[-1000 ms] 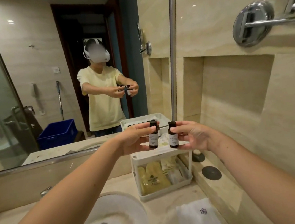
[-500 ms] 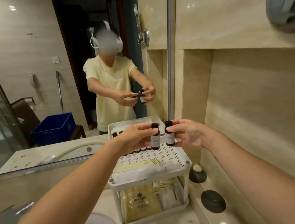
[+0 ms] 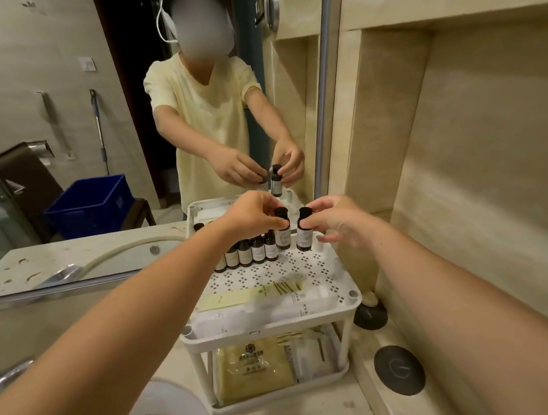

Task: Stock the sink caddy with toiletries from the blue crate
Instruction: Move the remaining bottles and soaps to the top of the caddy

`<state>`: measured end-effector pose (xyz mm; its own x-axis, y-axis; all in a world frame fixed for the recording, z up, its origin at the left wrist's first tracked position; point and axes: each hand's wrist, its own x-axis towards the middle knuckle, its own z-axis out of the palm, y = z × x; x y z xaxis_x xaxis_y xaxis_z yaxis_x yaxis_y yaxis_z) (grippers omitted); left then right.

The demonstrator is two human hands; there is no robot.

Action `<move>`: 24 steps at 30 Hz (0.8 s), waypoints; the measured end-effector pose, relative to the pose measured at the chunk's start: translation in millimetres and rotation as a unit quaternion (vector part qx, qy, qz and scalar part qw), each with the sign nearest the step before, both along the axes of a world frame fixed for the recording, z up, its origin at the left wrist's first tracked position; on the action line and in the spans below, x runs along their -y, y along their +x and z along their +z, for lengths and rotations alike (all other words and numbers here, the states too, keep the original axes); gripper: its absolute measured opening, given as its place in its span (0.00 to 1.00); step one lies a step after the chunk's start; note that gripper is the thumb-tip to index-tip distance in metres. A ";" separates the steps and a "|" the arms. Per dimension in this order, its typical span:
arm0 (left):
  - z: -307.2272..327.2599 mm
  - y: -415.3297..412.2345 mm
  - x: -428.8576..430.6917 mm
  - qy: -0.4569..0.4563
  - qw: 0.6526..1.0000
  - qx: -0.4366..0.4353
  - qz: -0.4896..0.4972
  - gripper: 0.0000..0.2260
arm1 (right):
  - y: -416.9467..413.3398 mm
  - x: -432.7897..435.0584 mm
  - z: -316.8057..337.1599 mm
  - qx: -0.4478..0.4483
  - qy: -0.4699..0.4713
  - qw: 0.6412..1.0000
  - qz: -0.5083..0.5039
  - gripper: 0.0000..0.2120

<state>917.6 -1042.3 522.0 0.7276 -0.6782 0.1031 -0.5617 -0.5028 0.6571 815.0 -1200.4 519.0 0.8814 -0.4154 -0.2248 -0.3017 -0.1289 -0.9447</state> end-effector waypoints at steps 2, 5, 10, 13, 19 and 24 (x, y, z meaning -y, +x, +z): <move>-3.9 6.5 7.3 0.022 0.999 0.040 -0.006 0.13 | 8.0 2.1 -4.3 -0.008 -0.053 0.999 0.004 0.15; -12.2 15.7 16.9 0.064 0.993 0.099 -0.020 0.13 | 19.8 5.0 -12.7 -0.026 -0.145 0.989 0.029 0.13; -27.4 28.7 29.6 0.130 0.974 0.182 -0.042 0.11 | 38.4 10.5 -28.6 -0.039 -0.252 0.965 0.061 0.12; -35.3 33.9 32.9 0.163 0.961 0.219 -0.039 0.10 | 46.1 12.3 -38.0 -0.044 -0.290 0.954 0.066 0.11; -47.4 34.6 36.2 0.187 0.939 0.287 -0.029 0.12 | 57.6 11.8 -49.8 -0.038 -0.314 0.947 0.049 0.12; -50.8 35.2 35.3 0.203 0.928 0.312 -0.012 0.12 | 61.1 8.4 -52.7 -0.023 -0.303 0.952 0.030 0.12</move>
